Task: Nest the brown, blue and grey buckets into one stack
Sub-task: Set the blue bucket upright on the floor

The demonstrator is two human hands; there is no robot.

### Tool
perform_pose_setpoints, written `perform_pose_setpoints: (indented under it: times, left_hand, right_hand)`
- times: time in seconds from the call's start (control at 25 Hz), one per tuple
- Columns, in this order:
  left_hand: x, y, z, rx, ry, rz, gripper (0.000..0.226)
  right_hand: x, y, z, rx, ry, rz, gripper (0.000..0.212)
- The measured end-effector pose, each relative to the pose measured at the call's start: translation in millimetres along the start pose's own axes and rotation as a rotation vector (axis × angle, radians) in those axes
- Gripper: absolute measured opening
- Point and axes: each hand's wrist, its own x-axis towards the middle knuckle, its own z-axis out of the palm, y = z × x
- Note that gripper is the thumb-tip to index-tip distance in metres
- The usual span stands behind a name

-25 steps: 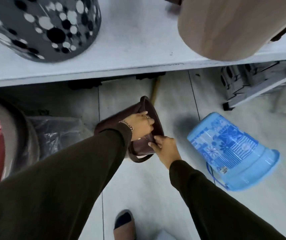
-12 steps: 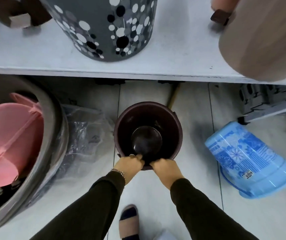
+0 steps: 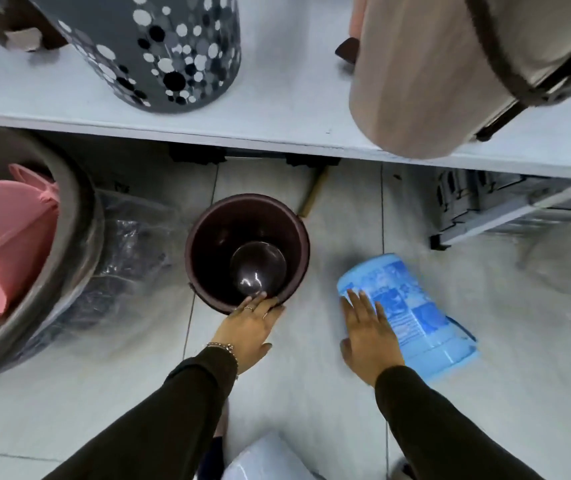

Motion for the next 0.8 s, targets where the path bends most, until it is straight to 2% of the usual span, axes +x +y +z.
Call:
perform_pose_setpoints:
  times: [0.12, 0.2, 0.32, 0.4, 0.52, 0.6, 0.72, 0.8]
  left_hand:
    - [13, 99, 21, -0.131, -0.045, 0.005, 0.071]
    - [22, 158, 47, -0.232, -0.107, -0.050, 0.069]
    - [46, 239, 96, -0.414, -0.203, -0.230, 0.063]
    - [62, 272, 118, -0.572, -0.149, -0.411, 0.048]
    - [74, 283, 129, -0.597, -0.001, -0.541, 0.036]
    - [80, 281, 115, -0.596, 0.129, -0.517, 0.026]
    - [102, 273, 72, -0.634, 0.299, -0.508, 0.017]
    - [124, 269, 43, -0.733, 0.335, -0.559, 0.016]
  right_hand:
    - [-42, 105, 3, -0.088, -0.082, 0.157, 0.079]
    - [-60, 167, 14, -0.112, -0.173, 0.195, 0.083]
    - [-66, 239, 41, -0.016, -0.342, 0.122, 0.085]
    - [-60, 260, 64, 0.142, -0.347, 0.064, 0.074]
    - [-53, 260, 78, 0.356, -0.140, 0.104, 0.046]
    - [-50, 261, 74, 0.421, 0.039, 0.096, 0.042]
    - [-38, 271, 41, 0.537, 0.295, 0.069, 0.059]
    - [-29, 281, 16, 0.533, 0.334, 0.107, 0.075]
